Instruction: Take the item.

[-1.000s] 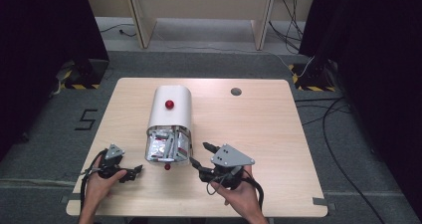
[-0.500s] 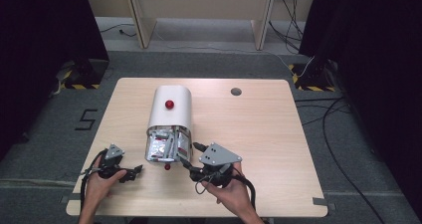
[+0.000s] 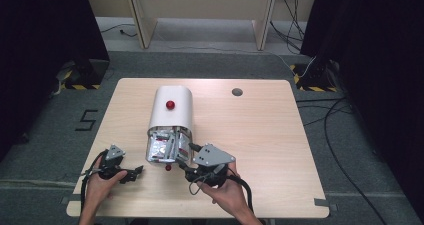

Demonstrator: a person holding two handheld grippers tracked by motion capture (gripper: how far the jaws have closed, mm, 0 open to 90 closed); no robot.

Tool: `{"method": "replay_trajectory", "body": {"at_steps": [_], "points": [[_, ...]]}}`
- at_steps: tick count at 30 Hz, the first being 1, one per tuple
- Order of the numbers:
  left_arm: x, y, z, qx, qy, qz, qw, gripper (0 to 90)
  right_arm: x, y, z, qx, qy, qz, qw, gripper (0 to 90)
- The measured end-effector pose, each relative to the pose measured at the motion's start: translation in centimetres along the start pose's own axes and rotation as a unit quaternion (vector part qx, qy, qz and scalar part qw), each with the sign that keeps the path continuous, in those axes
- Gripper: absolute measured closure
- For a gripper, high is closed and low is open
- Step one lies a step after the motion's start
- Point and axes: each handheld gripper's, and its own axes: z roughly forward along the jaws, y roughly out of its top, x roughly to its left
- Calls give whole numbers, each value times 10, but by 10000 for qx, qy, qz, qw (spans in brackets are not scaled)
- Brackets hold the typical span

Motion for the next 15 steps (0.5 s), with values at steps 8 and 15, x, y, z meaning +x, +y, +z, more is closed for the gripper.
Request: {"method": "replay_trajectory", "body": {"at_steps": [8,15], "points": [[0,0,0,0,0,0,10000,0,-1,1,11,-11,-202,-119,9997,451],[0,0,0,0,1,1,10000,0,0,2,16,31,-356,-255,9990,495]]}}
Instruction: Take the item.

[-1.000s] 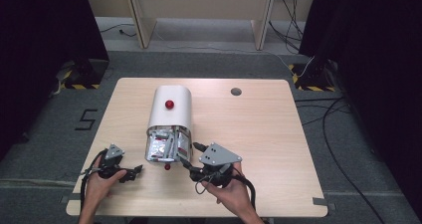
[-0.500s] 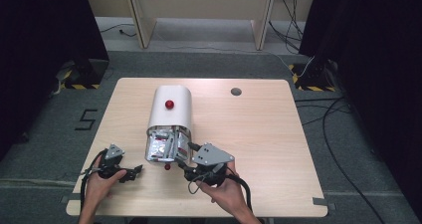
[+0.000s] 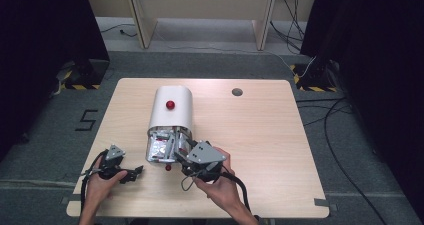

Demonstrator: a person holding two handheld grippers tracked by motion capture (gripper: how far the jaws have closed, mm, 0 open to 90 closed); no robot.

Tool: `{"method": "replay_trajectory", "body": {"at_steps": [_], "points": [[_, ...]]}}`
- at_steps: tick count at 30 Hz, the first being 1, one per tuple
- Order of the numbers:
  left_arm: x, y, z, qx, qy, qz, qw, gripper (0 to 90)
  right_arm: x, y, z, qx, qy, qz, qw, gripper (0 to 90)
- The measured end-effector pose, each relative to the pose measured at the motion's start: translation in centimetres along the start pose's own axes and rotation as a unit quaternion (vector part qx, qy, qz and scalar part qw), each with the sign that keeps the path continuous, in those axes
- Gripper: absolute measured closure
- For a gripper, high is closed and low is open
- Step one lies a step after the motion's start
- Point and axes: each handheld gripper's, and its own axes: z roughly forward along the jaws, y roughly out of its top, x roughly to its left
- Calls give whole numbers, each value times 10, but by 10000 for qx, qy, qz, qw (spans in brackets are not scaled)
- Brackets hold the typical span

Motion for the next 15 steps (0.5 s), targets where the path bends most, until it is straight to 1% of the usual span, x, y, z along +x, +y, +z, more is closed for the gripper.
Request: {"method": "replay_trajectory", "body": {"at_steps": [1,2,4,5,12,14,15], "points": [[0,0,0,-1,-1,-1,10000,0,-1,0,-1,-18,-80,-75,9999,534],[0,0,0,-1,-1,-1,10000,0,-1,0,-1,-18,-80,-75,9999,534],[0,0,0,-1,-1,-2,10000,0,-5,-1,-1,13,-163,-78,9998,568],[0,0,0,0,-1,-1,10000,0,-5,-1,-1,25,-154,-49,9999,572],[0,0,0,0,0,-1,10000,0,-5,-6,5,48,-175,-89,9998,611],[0,0,0,0,-1,-1,10000,0,-4,-7,5,-5,-198,-155,9997,646],[0,0,0,0,0,0,10000,0,-5,-7,5,-20,-181,-134,9997,660]]}}
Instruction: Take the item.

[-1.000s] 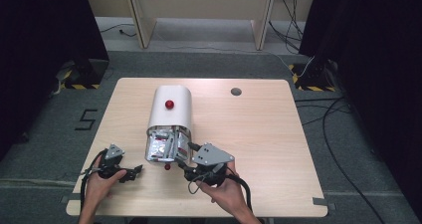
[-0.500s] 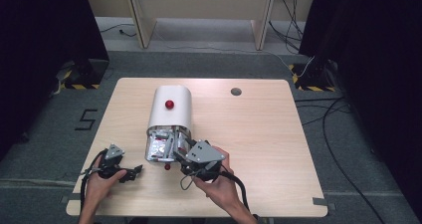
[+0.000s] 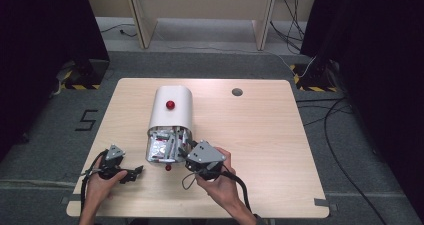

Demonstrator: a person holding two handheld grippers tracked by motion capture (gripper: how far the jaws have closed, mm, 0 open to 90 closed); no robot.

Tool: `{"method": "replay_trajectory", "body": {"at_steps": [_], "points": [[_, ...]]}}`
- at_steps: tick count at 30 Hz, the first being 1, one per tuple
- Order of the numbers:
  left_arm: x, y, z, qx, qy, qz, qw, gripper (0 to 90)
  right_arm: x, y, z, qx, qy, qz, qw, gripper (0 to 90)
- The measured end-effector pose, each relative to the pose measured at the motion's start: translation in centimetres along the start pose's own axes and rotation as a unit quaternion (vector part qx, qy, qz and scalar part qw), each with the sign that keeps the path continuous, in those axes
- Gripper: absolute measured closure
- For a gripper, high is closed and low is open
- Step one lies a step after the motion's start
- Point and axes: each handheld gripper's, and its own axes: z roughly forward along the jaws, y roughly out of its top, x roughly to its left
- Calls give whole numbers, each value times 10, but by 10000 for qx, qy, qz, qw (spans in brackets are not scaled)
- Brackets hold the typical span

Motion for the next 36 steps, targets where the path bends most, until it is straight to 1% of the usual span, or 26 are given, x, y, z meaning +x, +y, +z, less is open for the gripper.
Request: {"method": "replay_trajectory", "body": {"at_steps": [1,3,4,6,7,9,12,13,14,15,17,19,21,23,24,29,30,33,34,36], "points": [[0,0,0,0,-1,-1,10000,0,-1,-1,1,-30,24,26,10000,692],[0,0,0,0,-1,0,10000,0,-2,-1,1,-50,30,3,10000,709],[0,0,0,0,-1,-1,10000,0,-2,-2,1,-77,43,10,10000,734],[0,0,0,0,0,-1,10000,0,-3,-3,1,-110,129,73,9998,772],[0,0,0,1,0,0,10000,0,-4,-3,0,-131,169,77,9997,809],[0,0,0,0,-1,0,10000,0,-5,-3,-1,-201,258,62,9994,832],[0,0,0,0,0,-1,10000,0,-4,-3,-3,-218,297,31,9993,837],[0,0,0,1,-1,1,10000,0,-4,0,-6,-277,330,6,9991,840],[0,0,0,1,-1,1,10000,0,-4,0,-6,-277,330,6,9991,840],[0,0,0,0,-1,0,10000,0,-4,2,-12,-365,363,-14,9987,844],[0,0,0,-1,1,-1,10000,0,-4,4,-14,-368,380,-9,9986,844],[0,0,0,1,0,-1,10000,0,-4,7,-19,-447,455,-39,9980,846],[0,0,0,1,0,-1,10000,0,-2,9,-24,-502,456,-113,9976,848],[0,0,0,1,1,-1,10000,0,-3,10,-24,-511,457,-123,9976,848],[0,0,0,1,0,-1,10000,0,-4,11,-26,-575,491,-87,9971,848],[0,0,0,0,0,-1,10000,0,-8,13,-33,-691,545,-16,9961,856],[0,0,0,1,0,-1,10000,0,-10,14,-37,-748,570,38,9956,856],[0,0,0,0,1,-2,10000,0,-13,16,-44,-852,542,52,9949,858],[0,0,0,1,1,-1,10000,0,-14,17,-46,-877,547,97,9946,858],[0,0,0,1,0,-2,10000,0,-17,18,-49,-938,563,112,9939,858]]}}
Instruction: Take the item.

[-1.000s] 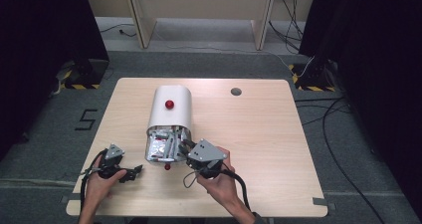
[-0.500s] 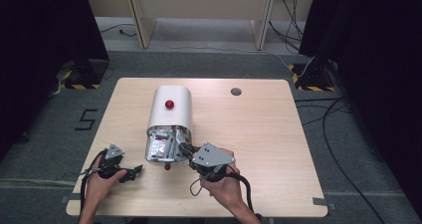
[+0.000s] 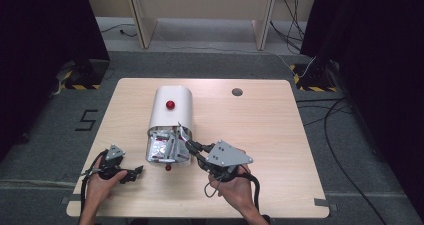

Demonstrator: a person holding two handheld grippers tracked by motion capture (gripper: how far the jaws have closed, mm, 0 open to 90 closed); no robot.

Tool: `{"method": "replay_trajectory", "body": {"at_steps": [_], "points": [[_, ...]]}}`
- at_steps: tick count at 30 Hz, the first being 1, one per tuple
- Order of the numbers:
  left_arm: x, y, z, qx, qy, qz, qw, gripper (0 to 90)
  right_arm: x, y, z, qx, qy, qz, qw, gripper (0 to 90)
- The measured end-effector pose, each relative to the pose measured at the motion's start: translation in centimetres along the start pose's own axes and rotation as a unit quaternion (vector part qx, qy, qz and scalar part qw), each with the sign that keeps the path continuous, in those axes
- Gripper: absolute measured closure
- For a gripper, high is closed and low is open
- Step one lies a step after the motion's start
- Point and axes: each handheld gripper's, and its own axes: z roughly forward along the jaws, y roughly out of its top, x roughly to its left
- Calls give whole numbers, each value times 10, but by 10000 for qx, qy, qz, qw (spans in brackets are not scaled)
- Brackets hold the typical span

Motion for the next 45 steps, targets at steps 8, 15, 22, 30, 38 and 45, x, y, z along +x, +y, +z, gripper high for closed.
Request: {"method": "replay_trajectory", "body": {"at_steps": [8,15,22,30,38,45], "points": [[0,0,0,0,0,-1,10000,0,-12,-2,-15,-22,-174,67,9998,858],[0,0,0,0,0,1,10000,0,-29,-10,-35,-20,-412,226,9989,859],[0,0,0,0,-2,-1,10000,0,-48,-22,-49,96,-741,330,9967,858],[0,0,0,2,1,2,10000,0,-69,-47,-55,395,-1058,571,9920,858],[0,0,0,4,0,3,10000,0,-77,-62,-57,616,-1204,635,9888,858],[0,0,0,3,-1,3,10000,0,-84,-71,-57,699,-1295,694,9867,858]]}}
